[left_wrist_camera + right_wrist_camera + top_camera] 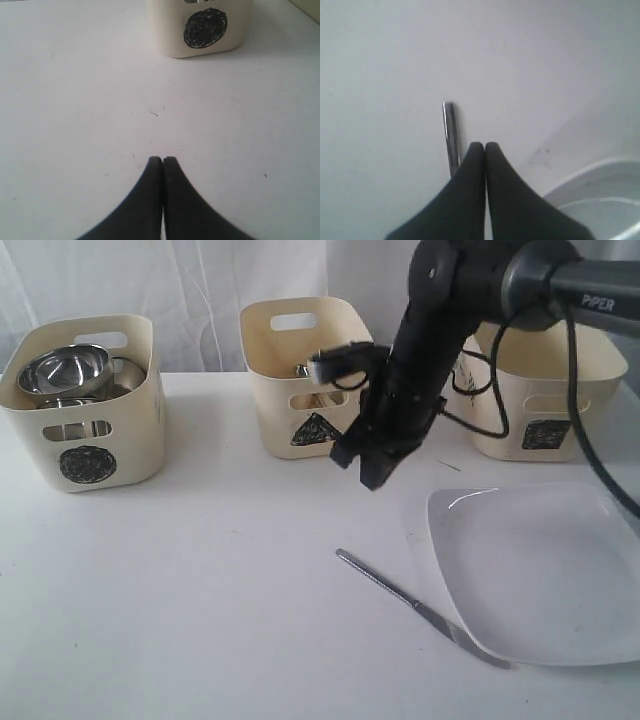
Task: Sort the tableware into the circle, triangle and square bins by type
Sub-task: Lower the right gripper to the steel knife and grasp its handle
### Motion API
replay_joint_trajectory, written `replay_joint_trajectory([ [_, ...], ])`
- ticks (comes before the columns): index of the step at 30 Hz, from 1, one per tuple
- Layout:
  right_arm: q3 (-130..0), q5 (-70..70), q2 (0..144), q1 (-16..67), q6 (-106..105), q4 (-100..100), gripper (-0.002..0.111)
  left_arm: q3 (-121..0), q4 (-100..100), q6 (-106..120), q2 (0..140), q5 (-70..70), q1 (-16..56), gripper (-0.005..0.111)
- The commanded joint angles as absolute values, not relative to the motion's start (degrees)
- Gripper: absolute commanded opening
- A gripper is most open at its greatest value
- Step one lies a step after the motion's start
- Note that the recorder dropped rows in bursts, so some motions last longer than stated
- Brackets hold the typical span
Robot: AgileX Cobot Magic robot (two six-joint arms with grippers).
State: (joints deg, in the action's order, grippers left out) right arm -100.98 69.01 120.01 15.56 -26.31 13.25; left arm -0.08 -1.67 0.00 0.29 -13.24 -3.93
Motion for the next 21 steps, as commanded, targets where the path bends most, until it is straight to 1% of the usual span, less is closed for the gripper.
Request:
replay_joint_trajectory([
  [1,-96.1,70.0,119.5,19.9,-12.7,2.6,0.0,0.0,-2.1,0.3,0.0,-13.3,-4.0,0.001],
  [3,-93.9,70.0,119.5,21.2,-10.4,0.0,0.0,0.0,-2.1,0.3,0.0,-13.3,-4.0,0.001],
  [8,-90.7,68.8,119.5,21.3,-10.3,0.0,0.001,0.0,-2.1,0.3,0.0,-13.3,-4.0,0.001],
  [10,-90.6,68.5,119.5,21.3,-10.3,0.7,0.006,0.0,-2.1,0.3,0.0,-13.3,-4.0,0.001],
  [13,-90.6,67.4,119.5,21.3,-10.3,1.7,0.021,0.0,-2.1,0.3,0.0,-13.3,-4.0,0.001],
  [15,-90.6,65.7,119.5,21.3,-10.3,1.7,0.029,0.0,-2.1,0.3,0.0,-13.3,-4.0,0.001],
  [16,-90.6,64.6,119.5,21.3,-10.3,1.7,0.03,0.0,-2.1,0.3,0.0,-13.3,-4.0,0.001],
  [21,-90.6,59.5,119.5,21.3,-10.3,1.7,0.031,0.0,-2.1,0.3,0.0,-13.3,-4.0,0.001],
])
